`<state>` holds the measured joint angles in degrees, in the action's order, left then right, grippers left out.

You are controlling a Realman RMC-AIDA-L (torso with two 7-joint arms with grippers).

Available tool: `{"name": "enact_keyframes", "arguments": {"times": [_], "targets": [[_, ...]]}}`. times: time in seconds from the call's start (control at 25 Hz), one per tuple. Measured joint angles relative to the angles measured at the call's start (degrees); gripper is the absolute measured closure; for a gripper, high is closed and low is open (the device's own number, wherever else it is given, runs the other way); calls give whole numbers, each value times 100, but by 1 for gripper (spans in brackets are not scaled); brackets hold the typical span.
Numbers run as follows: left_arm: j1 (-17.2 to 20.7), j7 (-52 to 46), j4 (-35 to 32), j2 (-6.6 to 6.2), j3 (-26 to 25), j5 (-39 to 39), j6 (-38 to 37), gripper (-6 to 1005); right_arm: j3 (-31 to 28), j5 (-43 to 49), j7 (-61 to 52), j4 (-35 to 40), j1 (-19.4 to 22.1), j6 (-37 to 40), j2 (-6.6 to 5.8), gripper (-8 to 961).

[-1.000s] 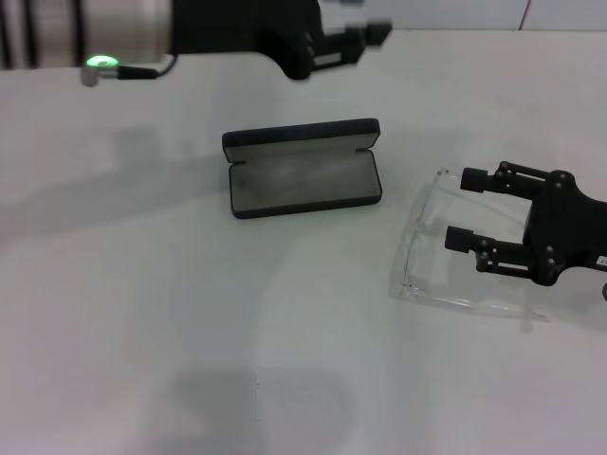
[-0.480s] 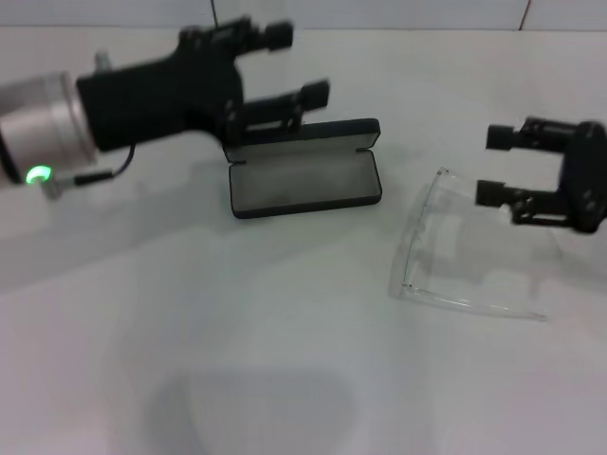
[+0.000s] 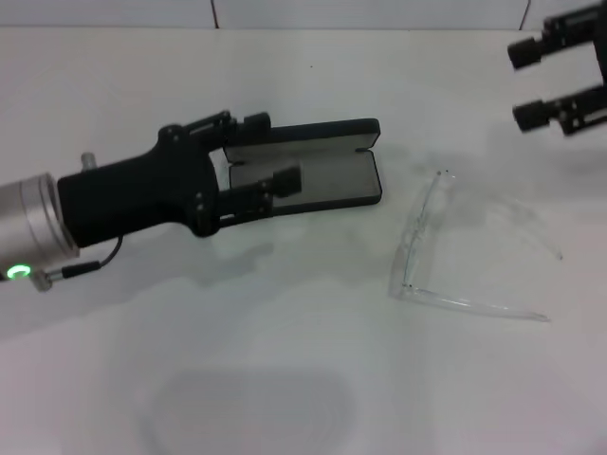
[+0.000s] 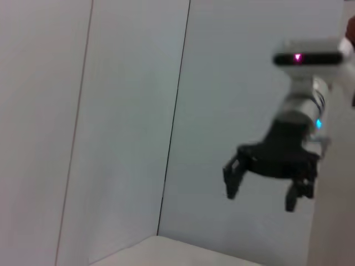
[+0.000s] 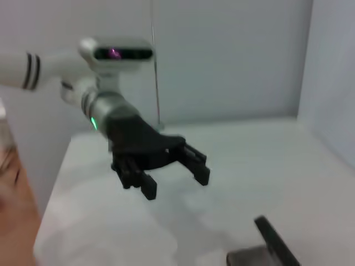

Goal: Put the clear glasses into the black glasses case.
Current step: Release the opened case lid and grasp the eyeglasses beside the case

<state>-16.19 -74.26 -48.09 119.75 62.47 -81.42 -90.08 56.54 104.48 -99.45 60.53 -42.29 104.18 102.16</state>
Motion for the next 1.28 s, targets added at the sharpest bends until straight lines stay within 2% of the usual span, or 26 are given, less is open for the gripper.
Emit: {"name": "enact_keyframes", "arguments": {"times": [0.04,0.12,0.24,0.4,0.56,0.76,0.92,1.0,1.28], "targets": [[22,74,60,2,5,1,-13,230,1,235,-97,31,-212,81,-50,259],[34,176,148,-2,23,-22,-43,232,6,636,-140,118,-484,228,-68,265],[43,288,232,-16,18,-148,-125,236,51,1183,-90,366,-792,440,-10,274],[185,337,286,-10,-67,-154,-199,241,446,1742,88,611,-1208,491,100,285],[250,340,304,1,-71,-155,-240,242,954,2493,324,591,-1676,465,301,296],[250,342,380,9,-73,-146,-244,242,1226,3672,1017,589,-1973,325,821,310],[203,342,389,8,-83,-145,-245,241,1320,4261,1353,412,-2156,306,1143,322],[196,342,393,7,-84,-143,-237,241,1391,4325,1455,307,-2187,274,1213,328],[214,341,397,4,-87,-12,-197,241,1935,4361,1646,42,-2160,-104,1321,345]]}}
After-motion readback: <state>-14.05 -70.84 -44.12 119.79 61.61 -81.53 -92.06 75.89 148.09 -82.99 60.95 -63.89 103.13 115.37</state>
